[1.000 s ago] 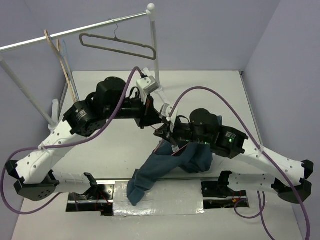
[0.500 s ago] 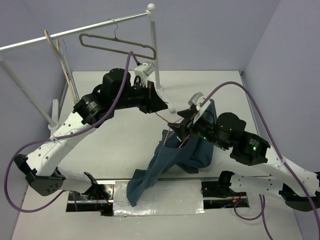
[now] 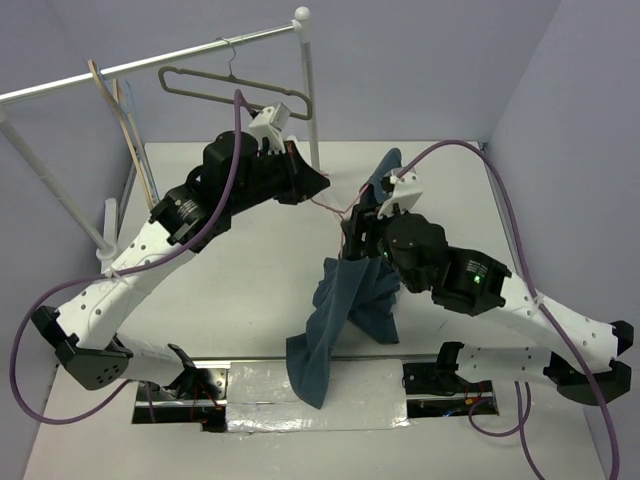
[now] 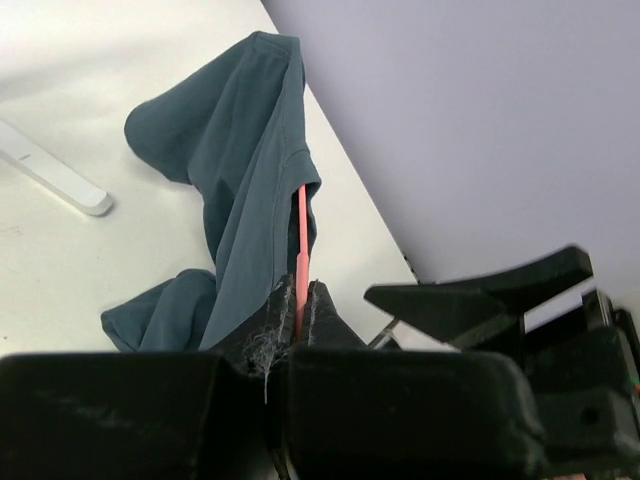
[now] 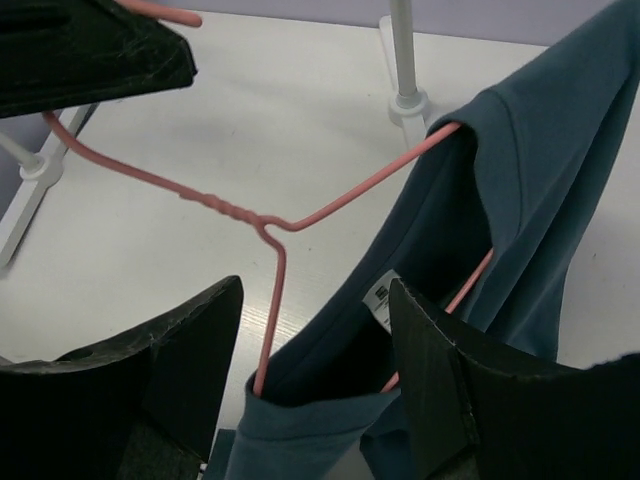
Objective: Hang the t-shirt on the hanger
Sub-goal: Place the hanger at the clothesline.
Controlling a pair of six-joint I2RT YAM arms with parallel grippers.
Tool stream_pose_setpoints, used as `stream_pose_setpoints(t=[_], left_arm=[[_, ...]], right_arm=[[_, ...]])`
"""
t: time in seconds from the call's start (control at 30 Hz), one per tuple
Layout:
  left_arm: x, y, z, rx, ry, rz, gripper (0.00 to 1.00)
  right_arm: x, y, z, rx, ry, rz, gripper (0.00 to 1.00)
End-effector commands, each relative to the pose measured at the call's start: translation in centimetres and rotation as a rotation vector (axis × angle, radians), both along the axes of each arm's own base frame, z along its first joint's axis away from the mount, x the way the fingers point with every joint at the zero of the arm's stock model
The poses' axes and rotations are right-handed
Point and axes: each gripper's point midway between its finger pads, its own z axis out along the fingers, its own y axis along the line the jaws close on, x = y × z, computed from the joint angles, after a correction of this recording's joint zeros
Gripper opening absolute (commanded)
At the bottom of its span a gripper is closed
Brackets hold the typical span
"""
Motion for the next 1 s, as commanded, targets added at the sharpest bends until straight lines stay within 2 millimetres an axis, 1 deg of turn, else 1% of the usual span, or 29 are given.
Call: stream_pose_setpoints(t=[0.0,0.1,0.13,0.17,0.33,0.4,0.47,0.5,0.57,0.67,0.77,0.8,0.93,0.97], left_arm=[[1.5,-0.2,4.8,-0.139,-0.099,0.056,0.0],[1.7,-0.4,4.6,-0.14,-0.098,0.054,0.0],[2.0,-0.2,4.4,-0.136,-0.098,0.076,0.0],[2.2,-0.1,4.4,-0.136,-0.1,0.088,0.0],[2.5,0.2,4.5,-0.131,-0.11,0.108,0.0],[2.6,0.3,4.6,-0.128,-0.113,0.115,0.0],[2.7,0.2,4.5,-0.128,-0.113,0.117,0.0],[2.7,0.3,4.6,-0.13,-0.113,0.12,0.0],[2.7,0.3,4.5,-0.128,-0.114,0.12,0.0],[2.8,0.3,4.3,-0.121,-0.113,0.122,0.0],[2.9,0.5,4.3,-0.115,-0.119,0.134,0.0],[2.9,0.6,4.3,-0.116,-0.122,0.136,0.0],[2.9,0.7,4.1,-0.111,-0.122,0.138,0.0],[2.9,0.7,4.1,-0.111,-0.122,0.138,0.0]], right_arm=[[0.0,-0.6,0.1,0.047,0.01,-0.106,0.68],[-0.3,0.0,-1.3,0.014,0.027,-0.126,0.69],[-0.4,0.4,-2.0,-0.001,0.033,-0.124,0.69],[-0.5,0.5,-2.3,0.007,0.036,-0.131,0.69],[-1.1,0.7,-3.7,-0.015,0.034,-0.182,0.7],[-1.1,0.8,-4.8,-0.039,0.054,-0.204,0.7],[-1.2,1.1,-5.4,-0.061,0.056,-0.229,0.7],[-1.3,0.9,-5.8,-0.08,0.064,-0.237,0.7],[-1.3,1.3,-6.5,-0.086,0.075,-0.256,0.69],[-1.4,0.8,-7.7,-0.12,0.1,-0.297,0.68],[-1.6,1.1,-8.6,-0.122,0.116,-0.304,0.66],[-1.5,1.2,-9.2,-0.129,0.12,-0.3,0.65],[-1.5,1.7,-10.1,-0.147,0.127,-0.296,0.59],[-1.5,1.6,-10.2,-0.147,0.128,-0.304,0.51]])
